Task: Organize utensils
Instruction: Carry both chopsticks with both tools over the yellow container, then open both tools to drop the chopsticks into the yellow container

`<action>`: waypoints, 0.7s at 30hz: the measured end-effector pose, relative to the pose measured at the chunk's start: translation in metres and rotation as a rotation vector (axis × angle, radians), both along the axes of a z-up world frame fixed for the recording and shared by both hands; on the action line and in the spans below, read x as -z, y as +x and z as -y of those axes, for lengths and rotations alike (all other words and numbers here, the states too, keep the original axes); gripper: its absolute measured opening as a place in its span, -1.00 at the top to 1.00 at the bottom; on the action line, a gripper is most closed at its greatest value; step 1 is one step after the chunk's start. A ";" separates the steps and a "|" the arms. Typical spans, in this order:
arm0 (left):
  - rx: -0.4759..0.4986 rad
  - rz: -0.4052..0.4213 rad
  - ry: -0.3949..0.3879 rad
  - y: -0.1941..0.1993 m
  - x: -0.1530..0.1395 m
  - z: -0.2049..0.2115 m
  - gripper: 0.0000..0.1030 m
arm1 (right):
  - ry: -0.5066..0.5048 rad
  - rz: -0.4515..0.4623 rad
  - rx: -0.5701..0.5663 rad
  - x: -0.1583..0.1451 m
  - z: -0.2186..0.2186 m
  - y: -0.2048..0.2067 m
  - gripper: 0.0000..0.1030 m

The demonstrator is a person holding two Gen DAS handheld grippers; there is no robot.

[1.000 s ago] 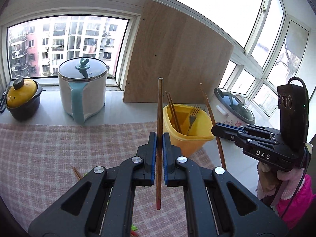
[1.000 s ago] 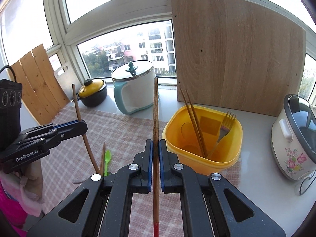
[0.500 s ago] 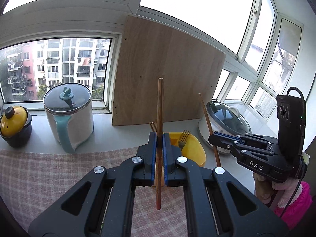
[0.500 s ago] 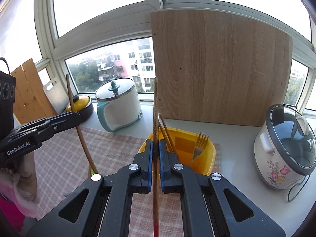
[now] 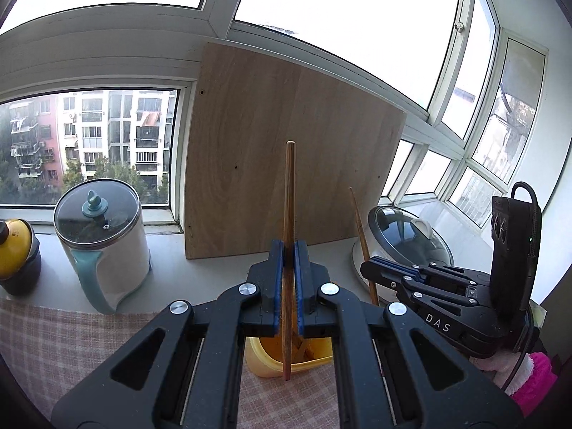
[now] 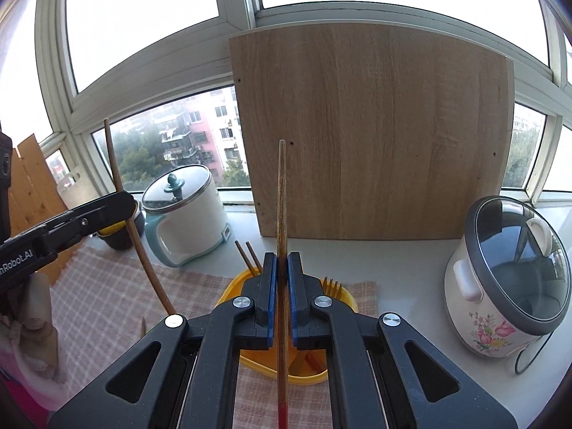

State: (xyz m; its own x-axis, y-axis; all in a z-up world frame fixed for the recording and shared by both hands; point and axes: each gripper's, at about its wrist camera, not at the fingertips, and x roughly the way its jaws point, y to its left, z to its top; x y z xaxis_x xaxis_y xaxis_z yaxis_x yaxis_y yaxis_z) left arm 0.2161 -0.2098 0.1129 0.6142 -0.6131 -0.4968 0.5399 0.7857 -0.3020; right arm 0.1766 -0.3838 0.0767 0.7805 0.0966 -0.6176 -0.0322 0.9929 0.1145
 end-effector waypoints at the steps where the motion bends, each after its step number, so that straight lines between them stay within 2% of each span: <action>1: -0.001 0.001 0.000 0.003 0.000 0.003 0.93 | -0.001 0.004 0.003 0.000 0.001 0.002 0.91; 13: -0.029 -0.029 -0.009 0.035 0.008 0.020 0.93 | 0.005 0.044 0.055 0.007 0.010 0.023 0.91; 21: -0.030 -0.051 0.019 0.043 0.024 0.027 0.93 | 0.005 0.056 0.081 0.014 0.016 0.038 0.91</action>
State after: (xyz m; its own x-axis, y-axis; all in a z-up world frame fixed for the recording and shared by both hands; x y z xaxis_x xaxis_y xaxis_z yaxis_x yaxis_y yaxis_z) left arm 0.2594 -0.2363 0.0888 0.6059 -0.5849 -0.5393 0.4999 0.8072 -0.3139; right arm 0.2144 -0.3996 0.0628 0.8192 0.0346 -0.5725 0.0419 0.9919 0.1198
